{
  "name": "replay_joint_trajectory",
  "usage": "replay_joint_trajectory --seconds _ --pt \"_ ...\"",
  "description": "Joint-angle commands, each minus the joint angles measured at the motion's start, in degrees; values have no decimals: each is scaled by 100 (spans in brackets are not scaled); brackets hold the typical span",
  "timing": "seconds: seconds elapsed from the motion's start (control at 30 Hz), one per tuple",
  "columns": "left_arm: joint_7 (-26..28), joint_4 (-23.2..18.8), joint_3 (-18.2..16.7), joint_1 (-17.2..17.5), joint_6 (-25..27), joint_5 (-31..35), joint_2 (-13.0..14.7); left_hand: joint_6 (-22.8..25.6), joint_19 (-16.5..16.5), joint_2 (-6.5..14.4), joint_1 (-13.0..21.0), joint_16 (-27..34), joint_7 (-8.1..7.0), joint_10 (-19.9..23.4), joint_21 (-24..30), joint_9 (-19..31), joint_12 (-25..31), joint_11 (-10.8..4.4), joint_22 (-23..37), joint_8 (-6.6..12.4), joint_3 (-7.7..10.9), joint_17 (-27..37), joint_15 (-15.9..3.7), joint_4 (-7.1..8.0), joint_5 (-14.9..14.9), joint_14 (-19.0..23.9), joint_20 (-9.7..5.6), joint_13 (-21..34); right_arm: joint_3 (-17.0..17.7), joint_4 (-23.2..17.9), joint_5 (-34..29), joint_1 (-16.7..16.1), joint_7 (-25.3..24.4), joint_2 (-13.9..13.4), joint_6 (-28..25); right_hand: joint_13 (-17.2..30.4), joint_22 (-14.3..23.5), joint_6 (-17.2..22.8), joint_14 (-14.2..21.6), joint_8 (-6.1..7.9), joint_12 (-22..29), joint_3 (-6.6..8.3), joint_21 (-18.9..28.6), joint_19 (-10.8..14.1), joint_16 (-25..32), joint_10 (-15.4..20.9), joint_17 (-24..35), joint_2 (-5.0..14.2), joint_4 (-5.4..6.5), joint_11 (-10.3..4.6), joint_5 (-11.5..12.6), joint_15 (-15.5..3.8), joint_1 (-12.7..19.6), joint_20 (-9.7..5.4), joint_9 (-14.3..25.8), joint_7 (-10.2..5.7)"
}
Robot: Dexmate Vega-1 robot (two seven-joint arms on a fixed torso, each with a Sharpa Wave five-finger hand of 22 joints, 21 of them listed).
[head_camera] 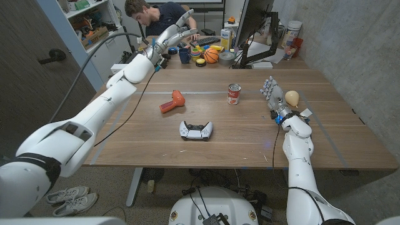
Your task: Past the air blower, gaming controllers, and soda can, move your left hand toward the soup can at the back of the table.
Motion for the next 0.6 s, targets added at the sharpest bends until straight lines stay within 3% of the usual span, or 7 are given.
replay_joint_trajectory --seconds 0.03,0.37,0.6 --pt "200 871 574 -780 -625 720 -472 -93 -52 -20 89 33 -20 -122 0 19 6 -39 -4 -21 -9 29 -17 -43 62 -34 18 5 -15 -13 10 -22 -28 25 53 29 32 -555 -622 49 25 35 -24 -291 -7 -210 17 597 -8 1 27 14 0 -21 10 47" --pt "517 1589 1089 -1228 -1088 1224 -794 -96 -22 -40 143 41 -23 -170 14 28 2 -89 3 1 -27 29 -2 -75 86 -25 26 7 -3 -40 31 -55 -67 51 69 29 32 -552 -618 49 25 34 -35 -293 -8 -207 16 594 -10 -6 27 17 1 14 10 48" --pt "719 1584 1379 -1352 -1034 1634 -772 -138 33 -50 229 47 -25 -382 39 38 -41 -89 18 11 -44 29 -7 -114 114 -16 29 10 3 -33 39 -55 -85 55 79 28 31 -543 -613 52 26 33 -41 -286 -9 -201 14 590 -13 7 27 22 4 53 10 62"
